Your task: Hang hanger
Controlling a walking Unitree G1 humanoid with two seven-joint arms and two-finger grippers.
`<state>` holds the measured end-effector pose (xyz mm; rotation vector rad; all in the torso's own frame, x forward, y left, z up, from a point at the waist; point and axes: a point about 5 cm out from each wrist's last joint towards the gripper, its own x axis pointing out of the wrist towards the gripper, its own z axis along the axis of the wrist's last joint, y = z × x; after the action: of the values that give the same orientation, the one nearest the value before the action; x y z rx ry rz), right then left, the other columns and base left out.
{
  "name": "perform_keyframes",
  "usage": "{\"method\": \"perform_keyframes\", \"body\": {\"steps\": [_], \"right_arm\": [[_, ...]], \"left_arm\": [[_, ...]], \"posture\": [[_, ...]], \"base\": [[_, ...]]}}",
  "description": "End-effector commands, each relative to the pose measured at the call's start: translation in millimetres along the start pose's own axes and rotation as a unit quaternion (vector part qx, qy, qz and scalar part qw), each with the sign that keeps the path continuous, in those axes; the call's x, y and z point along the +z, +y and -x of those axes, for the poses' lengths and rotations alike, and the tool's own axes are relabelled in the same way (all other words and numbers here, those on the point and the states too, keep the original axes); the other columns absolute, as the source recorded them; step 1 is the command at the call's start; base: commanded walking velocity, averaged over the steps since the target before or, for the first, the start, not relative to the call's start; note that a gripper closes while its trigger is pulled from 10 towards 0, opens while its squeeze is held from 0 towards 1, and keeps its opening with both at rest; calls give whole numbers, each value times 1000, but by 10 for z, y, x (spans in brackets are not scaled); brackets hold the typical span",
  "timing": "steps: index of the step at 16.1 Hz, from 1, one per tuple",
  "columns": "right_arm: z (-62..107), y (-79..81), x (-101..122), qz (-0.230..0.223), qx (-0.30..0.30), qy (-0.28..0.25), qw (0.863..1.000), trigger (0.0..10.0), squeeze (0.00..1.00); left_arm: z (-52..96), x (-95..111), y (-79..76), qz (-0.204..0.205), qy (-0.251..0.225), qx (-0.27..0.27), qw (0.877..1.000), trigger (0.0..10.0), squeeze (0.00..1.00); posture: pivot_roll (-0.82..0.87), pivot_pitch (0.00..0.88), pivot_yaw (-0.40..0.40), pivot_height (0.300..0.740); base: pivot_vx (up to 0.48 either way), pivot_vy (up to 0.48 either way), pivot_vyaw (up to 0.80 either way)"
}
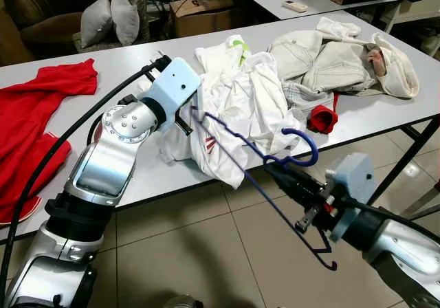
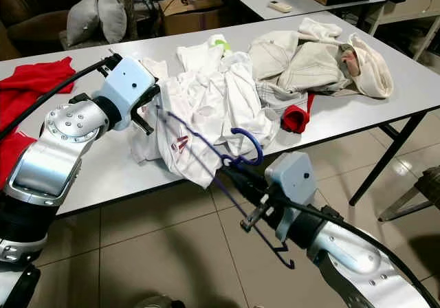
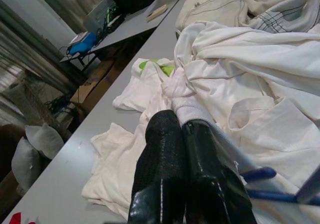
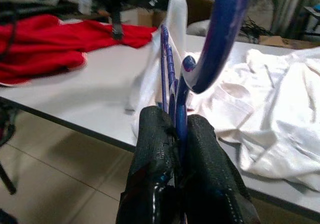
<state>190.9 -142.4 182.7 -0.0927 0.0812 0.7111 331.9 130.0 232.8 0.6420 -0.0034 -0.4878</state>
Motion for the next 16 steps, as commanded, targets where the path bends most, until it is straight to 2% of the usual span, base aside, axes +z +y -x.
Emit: {"method": "perform_keyframes", "body": {"steps": [1, 11, 16], "right_arm": [[-23, -27, 9, 10, -10, -2, 1000, 10000, 0], [-100, -55, -10, 14, 1, 1, 1000, 10000, 0], [-236, -58, -50, 5, -6, 16, 1000, 10000, 0]], "left_arm": [[17, 41, 22, 0, -5, 2, 1000, 0, 0], [26, 70, -58, -2, -8, -15, 1000, 0, 0], [55, 104, -96, 2, -9, -21, 1000, 0, 0]], "posture": [[-40, 25, 70, 740], [-39, 24, 64, 740], [-36, 21, 58, 740]], "base": [[0, 0, 0], [0, 0, 0], [0, 0, 0]]}}
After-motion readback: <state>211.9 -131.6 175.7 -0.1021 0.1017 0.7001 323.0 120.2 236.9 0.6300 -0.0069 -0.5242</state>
